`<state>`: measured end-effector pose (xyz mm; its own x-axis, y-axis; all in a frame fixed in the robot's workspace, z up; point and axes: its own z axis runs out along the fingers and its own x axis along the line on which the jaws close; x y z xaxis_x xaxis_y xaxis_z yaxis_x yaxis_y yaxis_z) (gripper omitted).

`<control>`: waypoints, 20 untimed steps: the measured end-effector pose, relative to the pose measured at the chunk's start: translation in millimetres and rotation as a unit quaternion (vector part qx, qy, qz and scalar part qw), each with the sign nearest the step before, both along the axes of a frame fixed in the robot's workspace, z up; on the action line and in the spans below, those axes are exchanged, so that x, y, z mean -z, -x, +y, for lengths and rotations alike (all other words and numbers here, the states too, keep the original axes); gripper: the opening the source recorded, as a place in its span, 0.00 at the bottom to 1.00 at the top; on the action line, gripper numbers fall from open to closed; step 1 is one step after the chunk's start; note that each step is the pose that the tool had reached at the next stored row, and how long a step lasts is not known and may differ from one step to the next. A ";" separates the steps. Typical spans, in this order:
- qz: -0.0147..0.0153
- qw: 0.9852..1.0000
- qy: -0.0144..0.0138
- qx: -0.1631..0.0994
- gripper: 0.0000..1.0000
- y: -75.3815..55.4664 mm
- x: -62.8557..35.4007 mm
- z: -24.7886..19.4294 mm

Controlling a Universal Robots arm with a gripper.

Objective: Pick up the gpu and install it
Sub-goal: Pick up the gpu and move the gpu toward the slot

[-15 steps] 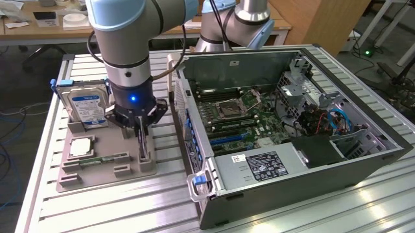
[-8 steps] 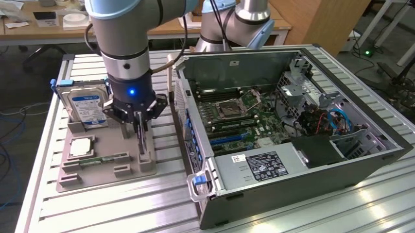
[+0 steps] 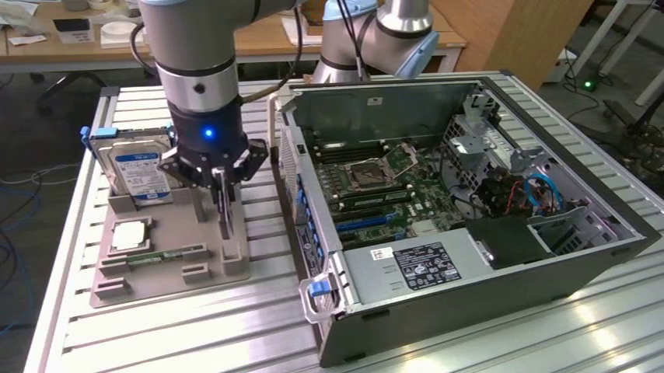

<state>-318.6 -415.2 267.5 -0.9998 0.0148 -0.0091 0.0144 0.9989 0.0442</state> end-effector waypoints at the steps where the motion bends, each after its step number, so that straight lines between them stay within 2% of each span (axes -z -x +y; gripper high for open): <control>1: 0.000 1.000 0.000 0.000 0.27 0.0 -2.7 0.0; 20: 0.000 1.000 0.000 0.000 0.27 0.0 -58.0 0.0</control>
<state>-318.6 -415.2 325.5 -0.9998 0.0148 -0.0091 0.0144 0.9989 0.0442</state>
